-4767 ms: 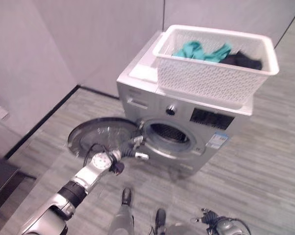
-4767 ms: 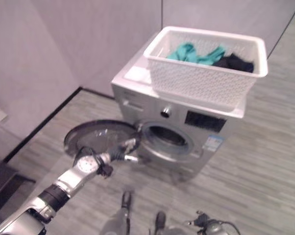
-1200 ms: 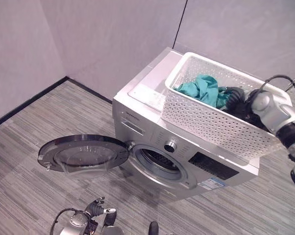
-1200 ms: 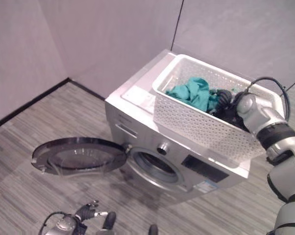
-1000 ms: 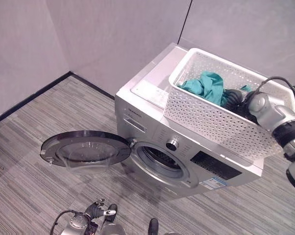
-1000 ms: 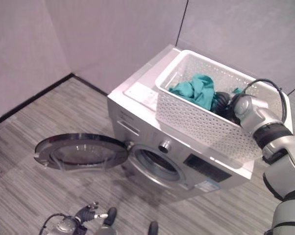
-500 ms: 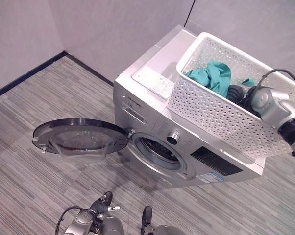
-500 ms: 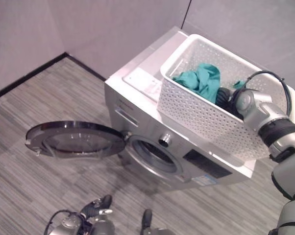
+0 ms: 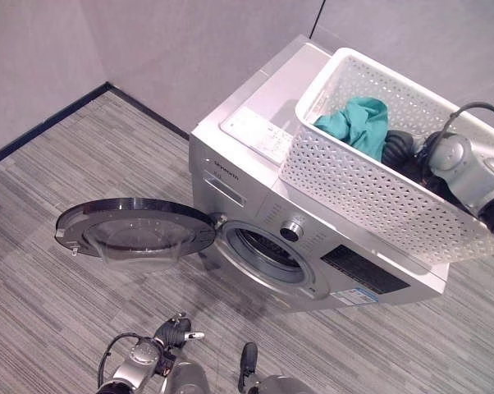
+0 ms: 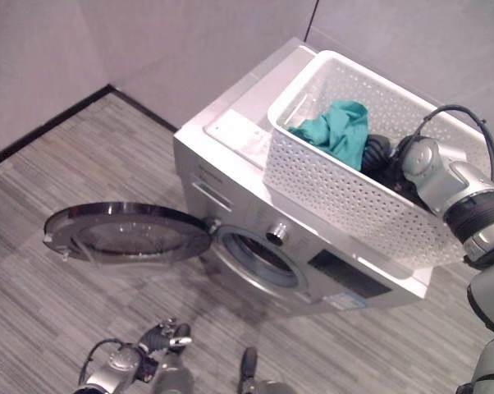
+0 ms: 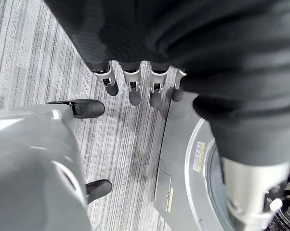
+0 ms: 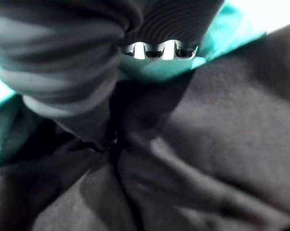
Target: Grab the laundry basket,head to the washer,open it,put in the laundry and shut it.
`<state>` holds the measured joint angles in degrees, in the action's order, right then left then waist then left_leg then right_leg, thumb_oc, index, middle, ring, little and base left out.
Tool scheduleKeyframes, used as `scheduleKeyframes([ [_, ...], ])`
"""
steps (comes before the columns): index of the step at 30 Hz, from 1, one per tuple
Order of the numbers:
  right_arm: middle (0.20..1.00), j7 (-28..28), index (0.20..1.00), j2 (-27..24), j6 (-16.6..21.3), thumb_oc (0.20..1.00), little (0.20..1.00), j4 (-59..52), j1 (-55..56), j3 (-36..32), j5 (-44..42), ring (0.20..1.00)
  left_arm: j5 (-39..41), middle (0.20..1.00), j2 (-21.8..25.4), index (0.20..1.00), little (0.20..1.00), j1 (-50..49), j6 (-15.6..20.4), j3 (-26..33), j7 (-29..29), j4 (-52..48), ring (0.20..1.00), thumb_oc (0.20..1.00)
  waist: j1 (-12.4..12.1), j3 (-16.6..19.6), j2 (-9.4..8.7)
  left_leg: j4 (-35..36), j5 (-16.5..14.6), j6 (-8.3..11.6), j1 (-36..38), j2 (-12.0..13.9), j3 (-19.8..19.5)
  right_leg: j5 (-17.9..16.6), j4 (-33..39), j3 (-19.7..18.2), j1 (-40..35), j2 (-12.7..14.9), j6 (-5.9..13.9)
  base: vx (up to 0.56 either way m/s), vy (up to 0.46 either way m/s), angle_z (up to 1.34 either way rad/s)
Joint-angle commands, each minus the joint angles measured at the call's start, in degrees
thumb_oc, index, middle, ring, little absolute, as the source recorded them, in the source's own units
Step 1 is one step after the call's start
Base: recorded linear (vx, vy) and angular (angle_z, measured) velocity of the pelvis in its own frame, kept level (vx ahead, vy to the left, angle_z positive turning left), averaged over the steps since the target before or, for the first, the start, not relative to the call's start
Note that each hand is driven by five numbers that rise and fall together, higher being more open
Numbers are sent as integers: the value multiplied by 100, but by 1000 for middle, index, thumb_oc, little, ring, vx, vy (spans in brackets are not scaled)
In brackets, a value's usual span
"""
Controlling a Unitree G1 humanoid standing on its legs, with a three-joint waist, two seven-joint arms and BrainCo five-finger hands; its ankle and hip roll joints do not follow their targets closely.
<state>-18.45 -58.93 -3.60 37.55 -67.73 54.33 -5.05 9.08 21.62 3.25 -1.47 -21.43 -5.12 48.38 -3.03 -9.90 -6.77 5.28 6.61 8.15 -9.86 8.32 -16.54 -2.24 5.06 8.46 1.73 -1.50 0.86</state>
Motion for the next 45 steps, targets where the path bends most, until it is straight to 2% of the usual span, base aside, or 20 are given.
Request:
scheduleKeyframes([
  [1,200,656,200,-53,211,200,200,297,-641,-516,-623,200,-8,1000,-28,1000,1000,286,142,-309,45,350,1000,1000,-140,172,-163,-28,-1003,-378,1031,155,511,295,-6,-179,91,385,251,0,0,0],
  [10,200,1300,200,-153,537,200,200,537,-1479,-1005,-1702,200,-25,1000,-11,1000,1000,232,220,-349,31,686,1000,1000,-53,488,-175,-28,-1132,-395,1231,114,577,333,-6,-243,-85,406,260,20,13,0],
  [16,200,1574,200,9,604,200,200,963,-1986,-1027,-1914,200,-13,1000,-3,1000,1000,266,251,-385,91,856,1000,1000,-4,635,-204,-28,-1195,-420,1341,96,613,331,-9,-281,-178,426,264,0,0,0],
  [21,200,1557,200,159,552,200,200,1415,-2251,-850,-1884,200,16,1000,1,1000,1000,287,267,-413,131,889,1000,1000,11,709,-232,-31,-1227,-441,1414,67,633,309,-21,-268,-233,459,277,11,12,-2],
  [25,200,1346,200,182,490,200,200,1356,-2167,-682,-1803,200,4,1000,3,1000,1000,242,262,-400,120,888,1000,1000,22,712,-239,-29,-1240,-454,1446,45,646,302,-26,-281,-247,477,290,8,17,-3],
  [32,200,757,200,-8,276,200,200,1196,-1755,69,-767,200,-77,1000,-14,1000,1000,140,252,-381,53,786,1000,1000,7,613,-245,-28,-1238,-472,1461,11,651,284,-40,-265,-252,517,310,0,0,0],
  [39,200,332,200,70,182,200,200,1069,-1234,478,150,200,-170,1000,-33,1000,1000,154,251,-435,0,701,1000,1000,-47,468,-219,-28,-1223,-489,1414,-5,635,258,-25,-256,-201,535,322,0,0,0],
  [42,200,32,200,70,142,200,200,939,-816,777,917,200,-194,1000,-47,1000,1000,210,220,-499,-35,561,1000,1000,-91,345,-186,-28,-1180,-488,1313,-21,583,261,-9,-238,-147,541,320,0,0,0],
  [43,216,32,216,67,141,216,216,935,-805,768,920,216,-194,1000,-43,1000,1000,208,219,-503,-34,560,1000,1000,-91,348,-189,-29,-1180,-488,1310,-21,580,262,-9,-235,-146,542,320,0,0,0],
  [44,344,-13,344,44,140,344,344,894,-729,768,962,344,-192,1000,-35,1000,1000,210,218,-497,-44,518,1000,1000,-105,332,-186,-30,-1174,-487,1287,-24,561,267,-6,-228,-138,543,321,-3,-11,3],
  [45,724,-42,724,60,113,724,724,907,-644,711,992,724,-205,1000,-16,1000,1000,217,212,-512,-46,476,1000,1000,-114,316,-187,-32,-1167,-486,1257,-29,544,270,-7,-210,-128,545,317,-10,-14,5],
])
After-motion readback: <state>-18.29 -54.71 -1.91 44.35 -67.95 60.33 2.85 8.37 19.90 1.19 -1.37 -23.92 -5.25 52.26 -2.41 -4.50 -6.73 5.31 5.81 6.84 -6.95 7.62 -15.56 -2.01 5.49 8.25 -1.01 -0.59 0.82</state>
